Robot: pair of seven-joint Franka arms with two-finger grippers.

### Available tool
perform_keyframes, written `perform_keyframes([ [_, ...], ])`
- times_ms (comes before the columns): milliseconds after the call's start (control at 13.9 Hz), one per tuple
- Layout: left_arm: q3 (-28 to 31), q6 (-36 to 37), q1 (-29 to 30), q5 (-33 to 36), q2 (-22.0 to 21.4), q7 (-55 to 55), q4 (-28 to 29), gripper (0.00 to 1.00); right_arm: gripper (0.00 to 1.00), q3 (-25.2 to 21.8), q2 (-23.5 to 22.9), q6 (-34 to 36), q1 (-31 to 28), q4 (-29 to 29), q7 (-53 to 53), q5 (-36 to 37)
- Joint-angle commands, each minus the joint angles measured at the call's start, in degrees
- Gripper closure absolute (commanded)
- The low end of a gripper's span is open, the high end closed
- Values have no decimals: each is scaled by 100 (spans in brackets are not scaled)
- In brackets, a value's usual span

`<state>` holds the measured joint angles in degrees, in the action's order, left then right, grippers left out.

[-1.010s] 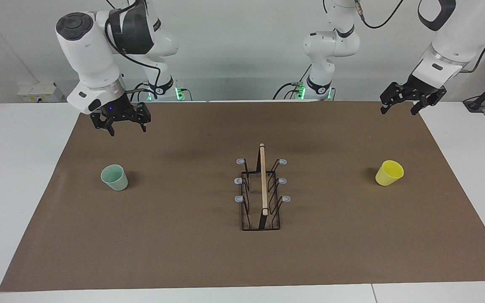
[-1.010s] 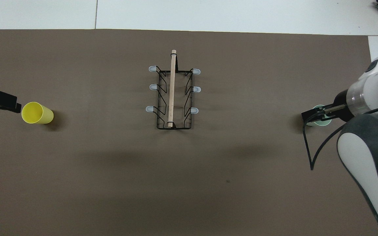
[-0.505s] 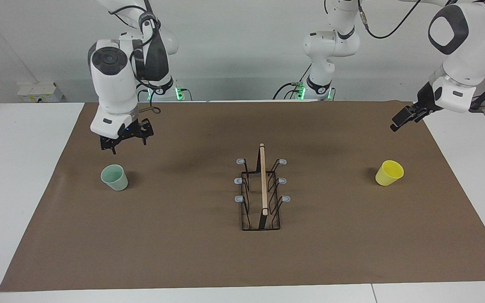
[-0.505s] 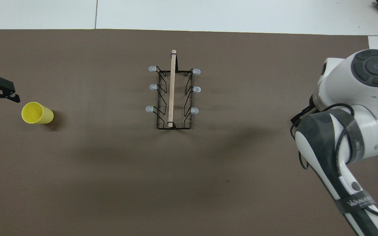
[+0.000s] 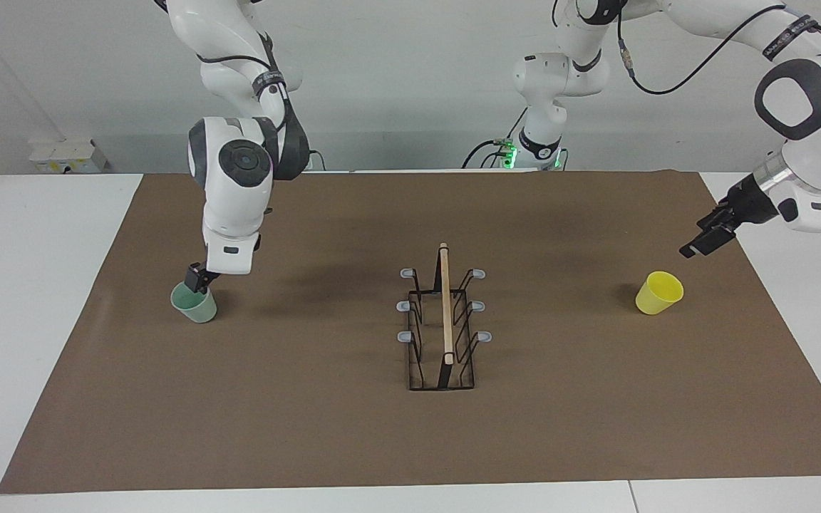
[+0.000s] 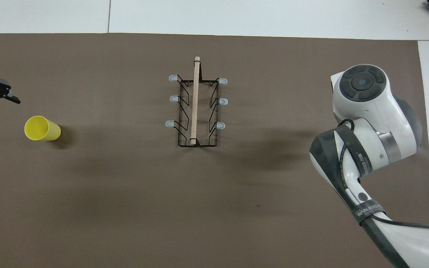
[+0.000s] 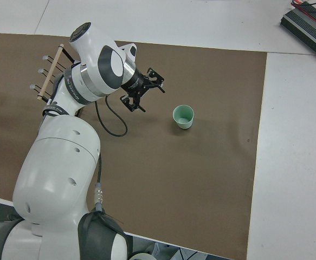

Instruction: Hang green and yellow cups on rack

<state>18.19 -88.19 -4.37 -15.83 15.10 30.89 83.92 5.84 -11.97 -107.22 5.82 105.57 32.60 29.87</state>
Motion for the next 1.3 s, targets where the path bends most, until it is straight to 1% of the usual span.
perform_keyframes([
  [0, 412, -5, -152, -314, 422, 295, -314, 0, 0, 5, -227, -71, 121, 112, 263, 562],
  [216, 1027, 117, -213, -999, 879, 391, -648, 0, 0, 5, -648, 130, 340, 139, 431, 1300],
  [361, 1195, 109, -170, -1342, 1151, 435, -719, 0, 0, 5, -885, 157, 455, 112, 431, 1502],
  [433, 1370, 100, -170, -1491, 1309, 549, -771, 0, 0, 5, -965, 114, 455, 121, 423, 1599],
  [505, 1494, 100, -161, -1702, 1511, 611, -876, 0, 0, 5, -983, 131, 438, 121, 423, 1600],
  [649, 1740, 21, -143, -2019, 1810, 629, -930, 0, 0, 5, -974, 393, 473, 121, 440, 1662],
  [721, 1767, -75, -117, -2159, 1899, 690, -913, 0, 0, 5, -992, 395, 482, 173, 432, 1679],
  [793, 1785, -128, -21, -2300, 2004, 830, -895, 0, 0, 5, -1009, 403, 499, 278, 440, 1854],
  [866, 1794, -242, 15, -2423, 2075, 901, -843, 0, 0, 5, -1027, 395, 491, 393, 440, 2108],
  [1010, 1907, -479, 6, -2547, 2076, 963, -413, 0, 0, 5, -1114, 351, 604, 455, 440, 2277],
  [1082, 1951, -419, -11, -2574, 2049, 954, -264, 0, 0, 14, -1176, 246, 631, 499, 449, 2460],
  [1154, 1978, -262, -29, -2583, 1988, 963, -140, 0, 0, 14, -1168, 80, 640, 682, 449, 2627],
  [1226, 2083, -260, -55, -2635, 1918, 963, 131, 0, 0, 5, -1168, 17, 675, 788, 449, 2785],
])
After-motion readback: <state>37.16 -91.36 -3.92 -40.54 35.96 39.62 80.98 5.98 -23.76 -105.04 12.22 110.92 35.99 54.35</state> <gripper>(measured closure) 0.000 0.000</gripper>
